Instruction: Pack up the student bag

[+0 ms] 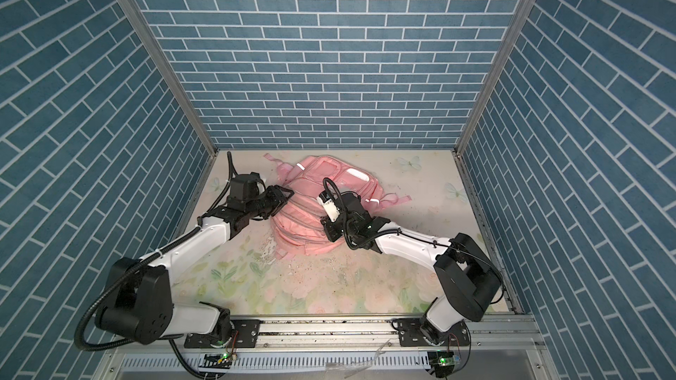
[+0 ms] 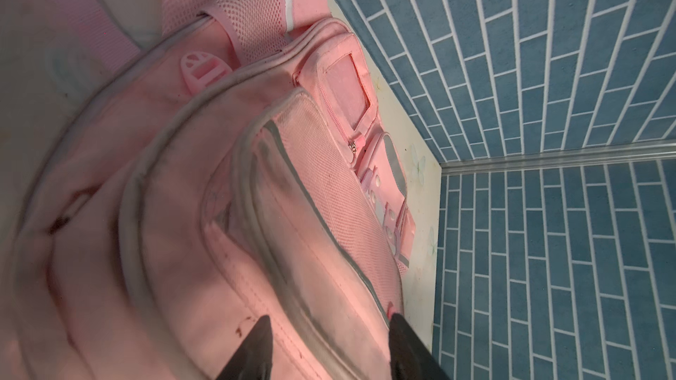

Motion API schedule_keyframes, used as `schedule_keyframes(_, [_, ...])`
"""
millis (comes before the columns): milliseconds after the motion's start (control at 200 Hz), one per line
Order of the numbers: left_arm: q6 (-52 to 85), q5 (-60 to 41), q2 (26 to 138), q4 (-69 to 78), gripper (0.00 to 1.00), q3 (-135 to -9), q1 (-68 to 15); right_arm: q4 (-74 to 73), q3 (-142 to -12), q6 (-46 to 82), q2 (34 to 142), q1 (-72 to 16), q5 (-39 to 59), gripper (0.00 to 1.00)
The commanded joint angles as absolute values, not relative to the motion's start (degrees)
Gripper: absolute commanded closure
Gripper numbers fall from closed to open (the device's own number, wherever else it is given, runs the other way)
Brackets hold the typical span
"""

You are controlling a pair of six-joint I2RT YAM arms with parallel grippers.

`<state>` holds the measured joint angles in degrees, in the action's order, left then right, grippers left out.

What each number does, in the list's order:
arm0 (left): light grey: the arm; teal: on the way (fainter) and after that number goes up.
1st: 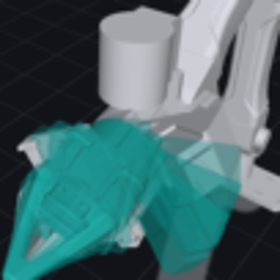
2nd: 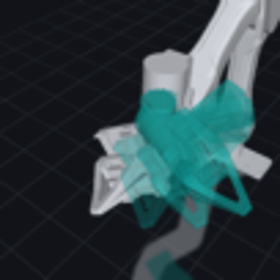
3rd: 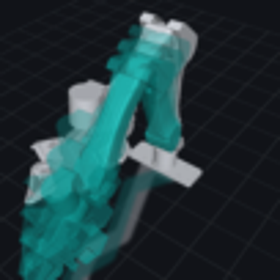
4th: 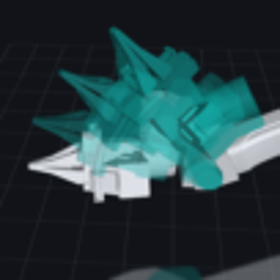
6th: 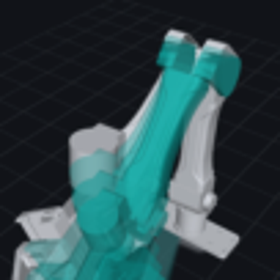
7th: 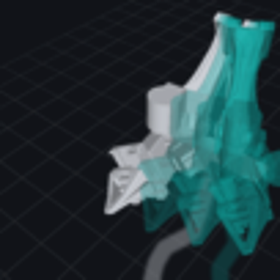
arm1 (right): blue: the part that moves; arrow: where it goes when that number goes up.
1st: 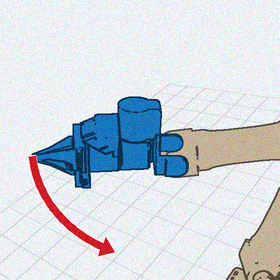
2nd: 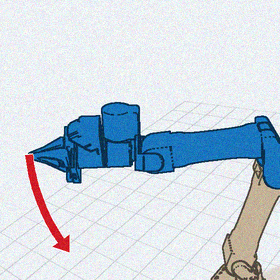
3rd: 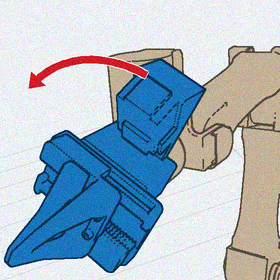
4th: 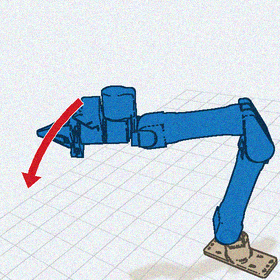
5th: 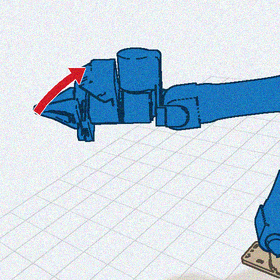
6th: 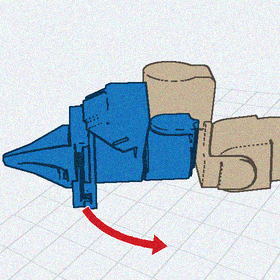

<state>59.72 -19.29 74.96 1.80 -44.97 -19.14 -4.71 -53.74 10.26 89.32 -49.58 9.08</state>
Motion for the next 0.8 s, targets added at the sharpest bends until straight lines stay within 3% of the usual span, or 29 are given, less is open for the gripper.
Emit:
schedule_keyframes(0, [67.60, -11.84, 70.95, 4.30, 0.41, -42.13, -25.49, -6.18, -55.31, 10.66, 90.18, -49.90, 11.04, 1.00])
schedule_keyframes(110, [72.02, -6.31, 70.94, 5.26, 0.39, -41.77, -31.36, -6.74, -54.33, 10.38, 89.40, -49.97, 11.19, 1.00])
schedule_keyframes(180, [73.57, -2.80, 72.09, 3.78, 0.32, -42.43, -33.42, -7.52, -53.32, 10.37, 88.57, -50.01, 11.16, 1.00])
schedule_keyframes(450, [78.84, 2.70, 77.45, 8.12, 0.35, -42.36, -37.61, -9.17, -51.24, 10.55, 87.01, -50.12, 10.48, 1.00])
schedule_keyframes(570, [80.16, 4.13, 78.72, 10.25, 0.44, -41.60, -37.98, -9.23, -51.04, 10.46, 86.78, -50.29, 10.12, 1.00])
schedule_keyframes(795, [80.25, 3.98, 79.79, 13.69, 0.78, -40.59, -38.09, -8.64, -51.51, 9.68, 87.18, -51.16, 9.34, 1.00])
